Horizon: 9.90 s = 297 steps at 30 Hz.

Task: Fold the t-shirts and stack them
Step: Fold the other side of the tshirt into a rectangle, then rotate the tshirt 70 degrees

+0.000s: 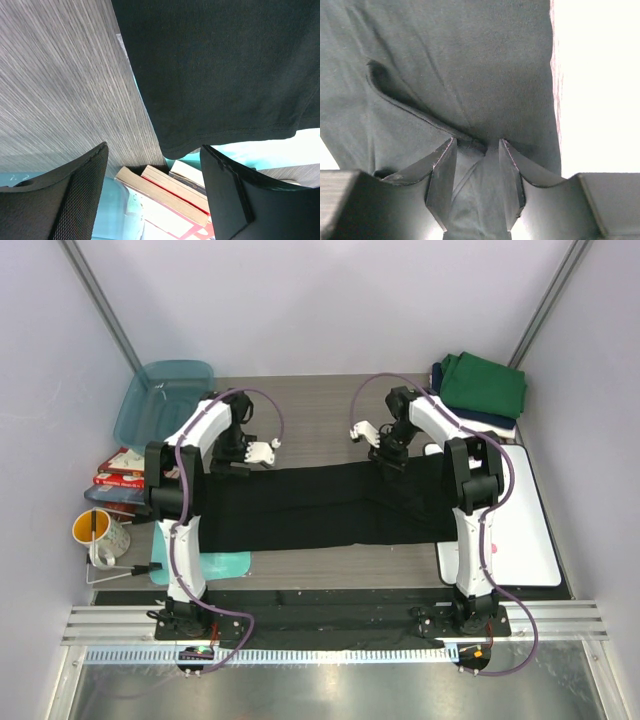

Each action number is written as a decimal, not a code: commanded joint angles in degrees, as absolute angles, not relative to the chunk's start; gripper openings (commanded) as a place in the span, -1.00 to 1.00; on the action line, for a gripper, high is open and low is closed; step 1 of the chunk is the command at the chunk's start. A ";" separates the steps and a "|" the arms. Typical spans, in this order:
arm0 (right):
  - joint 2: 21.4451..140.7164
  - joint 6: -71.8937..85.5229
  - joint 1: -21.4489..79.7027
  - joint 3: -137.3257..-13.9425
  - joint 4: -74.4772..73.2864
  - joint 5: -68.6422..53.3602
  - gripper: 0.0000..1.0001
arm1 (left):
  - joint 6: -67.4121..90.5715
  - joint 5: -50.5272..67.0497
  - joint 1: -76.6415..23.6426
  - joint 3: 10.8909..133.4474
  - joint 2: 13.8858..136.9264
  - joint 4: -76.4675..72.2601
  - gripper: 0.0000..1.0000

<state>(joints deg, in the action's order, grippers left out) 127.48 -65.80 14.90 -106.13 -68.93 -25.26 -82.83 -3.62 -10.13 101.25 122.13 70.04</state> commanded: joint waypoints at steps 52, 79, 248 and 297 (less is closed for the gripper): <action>97.04 -58.72 32.87 -79.54 -83.07 -30.59 0.04 | -88.86 -5.80 -11.69 97.56 120.94 64.51 0.47; 87.63 -57.30 25.75 -63.54 -58.27 -11.95 0.09 | -87.10 -6.76 -11.87 102.04 122.34 67.15 0.47; 152.85 -42.02 19.25 -141.34 -14.51 7.20 -0.46 | -90.97 15.30 -35.60 95.89 123.49 77.08 -1.00; 160.66 -34.88 15.02 -145.46 -23.75 12.66 -0.98 | -70.23 5.63 -18.90 107.67 118.74 66.63 -1.00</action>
<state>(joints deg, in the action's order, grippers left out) 156.35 -30.17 13.56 -143.59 -29.28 15.38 -73.38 5.02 -19.35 108.53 119.63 66.48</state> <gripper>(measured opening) 0.017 0.003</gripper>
